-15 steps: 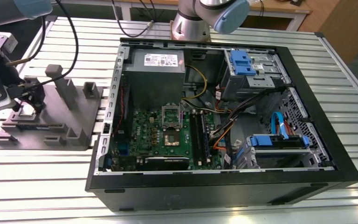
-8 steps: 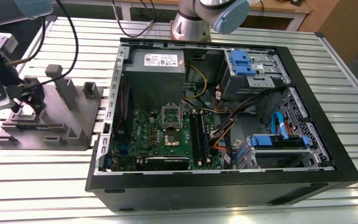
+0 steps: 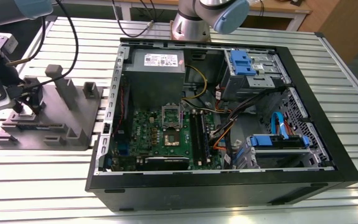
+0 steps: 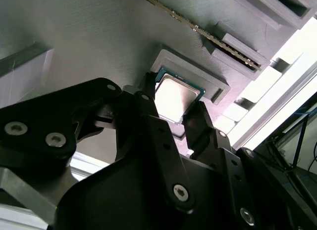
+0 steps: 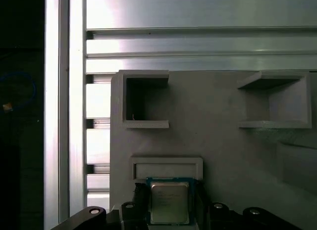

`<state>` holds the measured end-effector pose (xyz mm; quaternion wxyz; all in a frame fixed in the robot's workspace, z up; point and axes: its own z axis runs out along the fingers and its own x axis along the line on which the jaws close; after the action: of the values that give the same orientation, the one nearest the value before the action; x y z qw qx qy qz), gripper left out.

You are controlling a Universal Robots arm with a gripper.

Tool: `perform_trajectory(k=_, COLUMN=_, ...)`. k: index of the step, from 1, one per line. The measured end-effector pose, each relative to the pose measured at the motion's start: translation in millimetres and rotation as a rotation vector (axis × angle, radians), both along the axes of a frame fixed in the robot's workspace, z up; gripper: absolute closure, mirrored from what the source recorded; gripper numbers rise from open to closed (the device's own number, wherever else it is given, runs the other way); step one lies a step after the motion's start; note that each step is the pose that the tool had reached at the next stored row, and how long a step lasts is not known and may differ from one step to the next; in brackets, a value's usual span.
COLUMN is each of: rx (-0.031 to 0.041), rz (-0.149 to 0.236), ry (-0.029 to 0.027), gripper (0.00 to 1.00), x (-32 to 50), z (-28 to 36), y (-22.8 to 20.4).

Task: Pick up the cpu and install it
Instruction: 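Pick up the cpu and move it towards the insertion slot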

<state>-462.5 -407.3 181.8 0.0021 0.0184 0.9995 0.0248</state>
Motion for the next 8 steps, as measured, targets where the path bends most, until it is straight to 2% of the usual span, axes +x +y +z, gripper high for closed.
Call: perform_trajectory(k=8, rx=-0.0001, rz=0.000, ry=0.0002, gripper=0.53, x=0.0, z=8.4, y=0.0)
